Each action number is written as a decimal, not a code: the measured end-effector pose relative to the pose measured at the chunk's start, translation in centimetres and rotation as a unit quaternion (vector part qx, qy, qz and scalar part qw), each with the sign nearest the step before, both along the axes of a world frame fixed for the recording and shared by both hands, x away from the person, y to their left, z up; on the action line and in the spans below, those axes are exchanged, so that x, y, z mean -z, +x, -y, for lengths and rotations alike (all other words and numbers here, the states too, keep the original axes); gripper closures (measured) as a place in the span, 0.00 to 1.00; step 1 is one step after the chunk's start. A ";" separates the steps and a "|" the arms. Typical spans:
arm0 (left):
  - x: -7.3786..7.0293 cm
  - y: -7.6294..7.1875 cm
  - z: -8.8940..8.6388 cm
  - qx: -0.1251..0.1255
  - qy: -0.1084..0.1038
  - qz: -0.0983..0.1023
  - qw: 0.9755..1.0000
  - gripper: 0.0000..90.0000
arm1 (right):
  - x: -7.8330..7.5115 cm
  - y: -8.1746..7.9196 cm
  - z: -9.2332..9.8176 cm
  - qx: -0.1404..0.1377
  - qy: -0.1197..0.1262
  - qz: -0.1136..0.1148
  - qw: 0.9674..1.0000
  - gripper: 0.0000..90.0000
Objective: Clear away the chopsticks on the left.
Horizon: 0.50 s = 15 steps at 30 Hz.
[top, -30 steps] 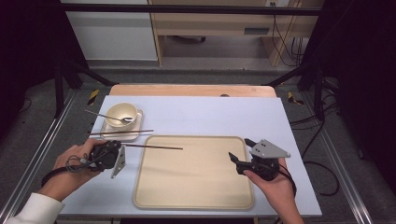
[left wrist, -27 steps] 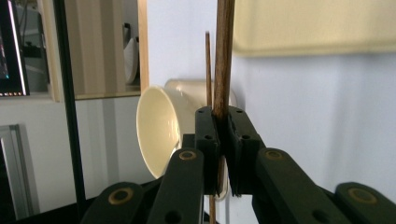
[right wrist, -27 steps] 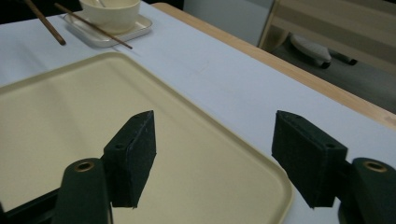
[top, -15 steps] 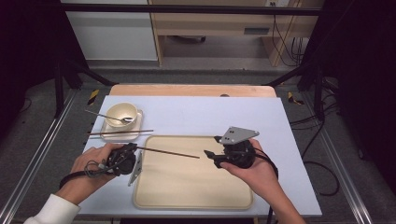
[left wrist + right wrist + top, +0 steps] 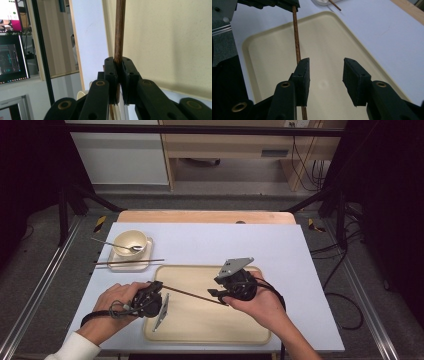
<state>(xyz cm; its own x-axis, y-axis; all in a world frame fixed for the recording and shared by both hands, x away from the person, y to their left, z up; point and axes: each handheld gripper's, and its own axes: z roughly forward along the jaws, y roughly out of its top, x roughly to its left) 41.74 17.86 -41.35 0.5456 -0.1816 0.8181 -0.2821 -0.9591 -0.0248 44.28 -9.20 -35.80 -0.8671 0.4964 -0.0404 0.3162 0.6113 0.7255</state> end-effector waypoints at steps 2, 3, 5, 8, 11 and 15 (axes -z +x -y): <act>0.0 -0.2 0.3 0.003 -0.001 0.003 1.000 0.94 | 0.1 -0.1 -0.1 -0.006 -0.003 -0.006 1.000 0.65; 0.0 -0.3 0.5 0.006 -0.002 0.004 1.000 0.94 | 0.1 -0.1 -0.2 -0.006 -0.004 -0.011 1.000 0.66; 0.0 -0.4 0.7 0.008 0.000 0.006 1.000 0.94 | 0.1 -0.2 -0.3 -0.011 -0.007 -0.017 1.000 0.67; 0.0 -0.6 1.1 0.013 -0.002 0.008 1.000 0.94 | 0.4 -0.3 -0.5 -0.018 -0.010 -0.029 0.999 0.67; 0.1 -0.8 1.4 0.017 -0.003 0.014 1.000 0.94 | 0.8 -0.3 -0.8 -0.025 -0.010 -0.045 0.999 0.67; 0.2 -1.1 1.7 0.020 -0.008 0.014 1.000 0.94 | 1.5 -0.3 -1.3 -0.029 -0.014 -0.054 0.998 0.67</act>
